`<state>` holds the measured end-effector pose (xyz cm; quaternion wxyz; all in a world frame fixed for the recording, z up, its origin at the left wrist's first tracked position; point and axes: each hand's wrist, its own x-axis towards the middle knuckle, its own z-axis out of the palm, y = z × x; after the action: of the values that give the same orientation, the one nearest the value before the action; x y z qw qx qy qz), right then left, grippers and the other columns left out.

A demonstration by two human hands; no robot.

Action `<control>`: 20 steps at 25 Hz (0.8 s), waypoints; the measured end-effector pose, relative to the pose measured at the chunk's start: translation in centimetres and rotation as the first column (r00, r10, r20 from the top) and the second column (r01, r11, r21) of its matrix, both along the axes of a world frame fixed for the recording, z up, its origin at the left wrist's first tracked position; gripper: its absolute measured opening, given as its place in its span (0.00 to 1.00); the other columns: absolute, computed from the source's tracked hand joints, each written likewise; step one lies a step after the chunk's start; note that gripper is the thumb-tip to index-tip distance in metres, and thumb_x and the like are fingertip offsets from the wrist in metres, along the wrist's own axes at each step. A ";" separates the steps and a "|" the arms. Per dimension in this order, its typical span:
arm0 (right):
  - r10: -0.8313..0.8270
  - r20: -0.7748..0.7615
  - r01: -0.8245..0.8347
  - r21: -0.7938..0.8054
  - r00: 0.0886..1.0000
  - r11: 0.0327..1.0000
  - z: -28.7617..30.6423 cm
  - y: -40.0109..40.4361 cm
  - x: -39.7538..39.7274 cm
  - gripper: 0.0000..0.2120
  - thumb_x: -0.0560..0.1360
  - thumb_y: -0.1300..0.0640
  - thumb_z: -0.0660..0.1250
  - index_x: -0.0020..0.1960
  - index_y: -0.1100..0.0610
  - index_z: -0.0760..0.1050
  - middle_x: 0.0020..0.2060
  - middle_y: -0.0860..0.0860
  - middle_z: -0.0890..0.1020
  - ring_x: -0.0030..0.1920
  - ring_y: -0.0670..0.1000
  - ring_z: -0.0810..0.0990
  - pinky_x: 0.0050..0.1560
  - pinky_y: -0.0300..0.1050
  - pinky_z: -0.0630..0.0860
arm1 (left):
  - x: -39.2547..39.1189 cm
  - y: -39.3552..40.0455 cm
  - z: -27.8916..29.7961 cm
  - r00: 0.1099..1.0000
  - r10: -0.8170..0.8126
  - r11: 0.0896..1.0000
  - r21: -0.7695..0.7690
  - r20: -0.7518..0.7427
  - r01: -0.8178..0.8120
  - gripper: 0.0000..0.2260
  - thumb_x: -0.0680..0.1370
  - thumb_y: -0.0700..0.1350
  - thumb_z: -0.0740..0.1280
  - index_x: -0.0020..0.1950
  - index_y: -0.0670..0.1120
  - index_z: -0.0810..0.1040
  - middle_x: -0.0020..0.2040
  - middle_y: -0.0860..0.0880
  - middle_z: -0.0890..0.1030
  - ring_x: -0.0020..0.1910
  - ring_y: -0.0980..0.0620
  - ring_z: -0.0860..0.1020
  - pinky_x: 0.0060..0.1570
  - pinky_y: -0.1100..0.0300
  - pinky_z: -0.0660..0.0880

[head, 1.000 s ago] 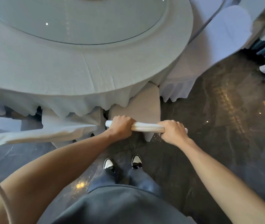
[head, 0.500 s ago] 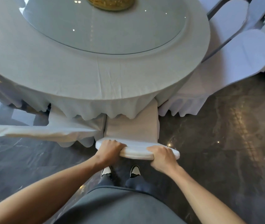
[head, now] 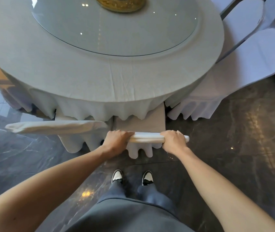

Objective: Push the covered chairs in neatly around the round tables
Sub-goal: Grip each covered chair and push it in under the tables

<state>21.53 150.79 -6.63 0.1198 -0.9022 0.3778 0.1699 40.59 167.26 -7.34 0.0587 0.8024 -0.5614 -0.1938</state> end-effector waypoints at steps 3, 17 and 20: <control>0.003 -0.108 -0.009 -0.051 0.994 0.999 0.3 -0.3 1.2 0.12 0.68 0.54 0.66 0.51 0.49 0.77 0.46 0.50 0.82 0.52 0.57 0.79 0.62 0.55 0.67 | 4.4 3.1 1.5 0.990 0.084 0.986 -0.152 0.113 -0.066 0.19 0.74 0.54 0.69 0.65 0.57 0.77 0.57 0.52 0.83 0.54 0.47 0.82 0.47 0.53 0.77; 0.208 -0.230 -0.254 -0.189 0.951 0.949 0.6 6.5 9.6 0.12 0.73 0.61 0.67 0.55 0.54 0.75 0.49 0.53 0.84 0.50 0.58 0.83 0.44 0.49 0.74 | 18.2 10.5 1.8 0.957 0.085 0.971 0.193 0.278 -0.142 0.19 0.70 0.41 0.66 0.58 0.56 0.81 0.47 0.51 0.83 0.43 0.48 0.79 0.36 0.57 0.69; 0.183 -0.264 -0.238 -0.193 0.947 0.952 1.2 5.4 9.0 0.12 0.73 0.62 0.66 0.55 0.54 0.77 0.47 0.53 0.84 0.49 0.58 0.83 0.44 0.49 0.74 | 17.6 11.5 1.8 0.954 0.070 0.972 0.197 0.290 -0.132 0.19 0.69 0.42 0.67 0.57 0.58 0.82 0.45 0.52 0.83 0.38 0.50 0.74 0.36 0.57 0.66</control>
<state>30.49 156.23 -5.45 -0.0479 -0.9176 0.3073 0.2477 58.23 178.79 -5.52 -0.0984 0.8512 -0.4979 -0.1339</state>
